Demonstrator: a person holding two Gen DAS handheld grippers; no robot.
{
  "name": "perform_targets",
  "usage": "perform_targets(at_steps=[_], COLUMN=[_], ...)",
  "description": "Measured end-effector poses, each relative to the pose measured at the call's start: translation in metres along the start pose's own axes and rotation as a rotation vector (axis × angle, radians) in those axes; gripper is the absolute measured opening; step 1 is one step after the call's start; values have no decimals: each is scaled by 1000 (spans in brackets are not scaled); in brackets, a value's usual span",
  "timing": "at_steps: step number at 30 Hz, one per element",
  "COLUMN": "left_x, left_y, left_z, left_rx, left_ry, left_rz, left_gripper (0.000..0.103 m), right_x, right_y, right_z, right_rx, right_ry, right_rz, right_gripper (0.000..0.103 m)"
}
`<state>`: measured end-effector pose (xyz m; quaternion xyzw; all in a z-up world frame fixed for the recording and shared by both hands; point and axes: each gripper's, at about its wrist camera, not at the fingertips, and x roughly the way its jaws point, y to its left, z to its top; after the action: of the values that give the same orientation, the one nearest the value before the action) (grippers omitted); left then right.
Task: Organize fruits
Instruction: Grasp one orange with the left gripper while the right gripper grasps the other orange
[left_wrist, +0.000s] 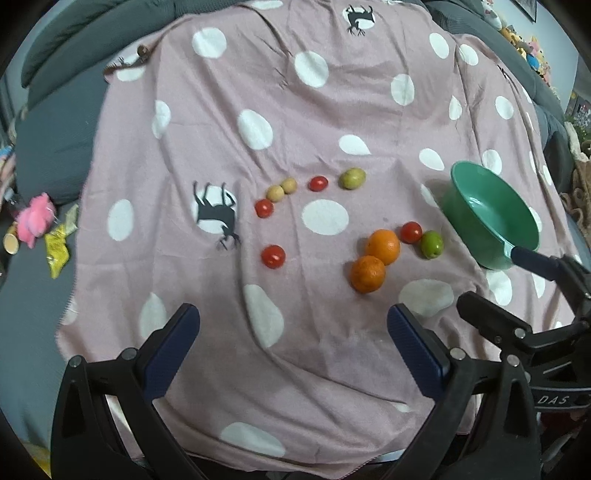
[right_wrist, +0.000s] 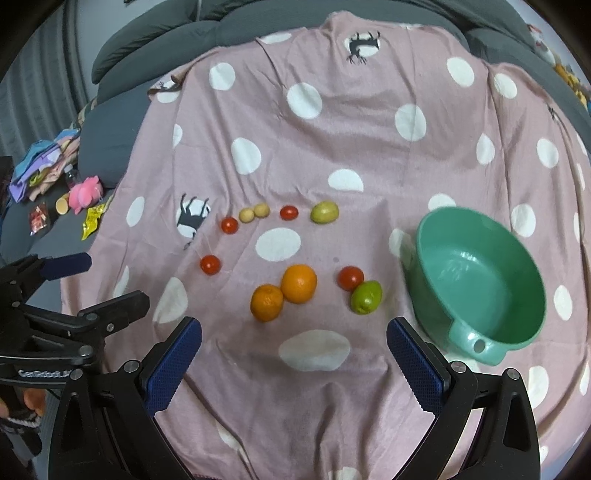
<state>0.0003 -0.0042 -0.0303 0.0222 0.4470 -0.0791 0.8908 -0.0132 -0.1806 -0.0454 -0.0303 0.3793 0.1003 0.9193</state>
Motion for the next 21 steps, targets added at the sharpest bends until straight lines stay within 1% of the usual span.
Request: perform_targets(at_steps=[3,8,10,12,13,15,17,19,20,21], left_x=[16,39,46,53,56,63,70,78,83,87], left_y=[5,6,6,3,2,-2,-6,-12,-15,-18], left_z=[-3,-7,-7,-7,-7,-6,-4,-2,0,1], left_rx=[-32,-54,-62,-62,-60,-56,-47,-38,-36,-36], left_ry=[36,69,80,83,86,92,99,109,119,126], left_rz=[-67,-126,-166,-204,-222,-259,-279,-294,-311,-323], left_gripper=[102,101,100,97,96,89,89,84,79,78], right_x=[12,32,40,47,50,55,62,69,74,78], right_y=[-5,-16,-21,-25,-28,-36,-50,-63,-70,-74], right_z=[-7,-16,-18,-18,-18,-17,-16,-14,-13,-12], right_rx=[19,36,51,68,76,106,168,231,264,280], right_ry=[28,69,84,91,92,87,83,82,86,88], right_rz=[9,25,37,62,79,117,161,216,254,278], right_gripper=[101,99,98,93,91,83,82,81,81,81])
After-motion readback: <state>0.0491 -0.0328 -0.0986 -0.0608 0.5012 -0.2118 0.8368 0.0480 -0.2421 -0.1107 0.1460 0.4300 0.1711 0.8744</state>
